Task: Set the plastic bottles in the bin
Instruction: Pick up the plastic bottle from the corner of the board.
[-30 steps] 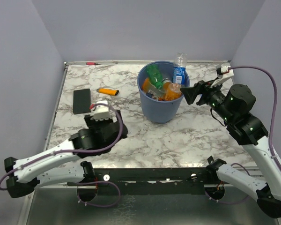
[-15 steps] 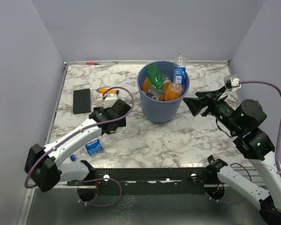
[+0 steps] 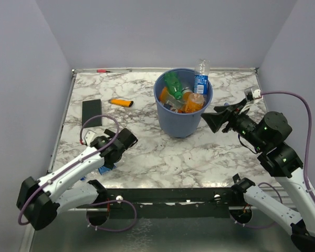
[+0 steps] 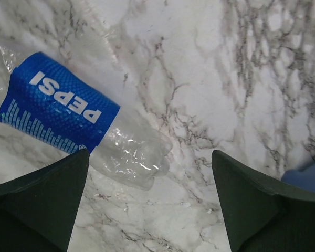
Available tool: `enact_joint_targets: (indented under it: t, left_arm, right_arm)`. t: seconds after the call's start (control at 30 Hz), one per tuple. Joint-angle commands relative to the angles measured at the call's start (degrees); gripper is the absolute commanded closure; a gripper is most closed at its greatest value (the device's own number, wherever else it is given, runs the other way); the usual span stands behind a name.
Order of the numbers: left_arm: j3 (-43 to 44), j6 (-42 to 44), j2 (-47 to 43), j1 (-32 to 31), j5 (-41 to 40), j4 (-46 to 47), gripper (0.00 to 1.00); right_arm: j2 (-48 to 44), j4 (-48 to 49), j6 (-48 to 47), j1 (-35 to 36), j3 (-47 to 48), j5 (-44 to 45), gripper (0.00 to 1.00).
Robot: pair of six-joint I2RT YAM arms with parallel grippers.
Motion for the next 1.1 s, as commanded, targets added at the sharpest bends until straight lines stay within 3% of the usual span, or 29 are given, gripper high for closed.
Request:
enact_joint_targets:
  t: [0.0,0.2,0.37,0.6,0.77,1.07]
  left_arm:
    - [0.0,-14.3,4.5,-0.1,6.0,-4.2,0.01]
    - [-0.2,-17.9,3.9,-0.6,7.5,-4.0,0.01]
    - [-6.4,-20.4,5.0,-0.6,10.3,1.4,0.01]
    - [-10.6,-20.3,2.1,-0.3,5.7,6.2,0.01]
    - [-12.5,-17.7,0.2,0.5,1.8,10.6,0.15]
    - [-18.5,-13.2,0.5,2.1,1.7,20.7,0.38]
  right_arm:
    - [-0.1,0.4,0.1,0.4,0.1,-0.9,0.26]
    - [0.0,-0.1,0.1,0.4,-0.1,-0.6,0.26]
    - [1.5,0.0,0.4,0.5,0.5,-1.8,0.26]
    - [2.1,-0.4,0.4,0.8,0.4,-1.3,0.26]
    - [2.9,-0.5,0.5,0.8,0.9,-1.9,0.26]
    - [3.3,-2.2,0.2,0.7,2.7,-1.2,0.26]
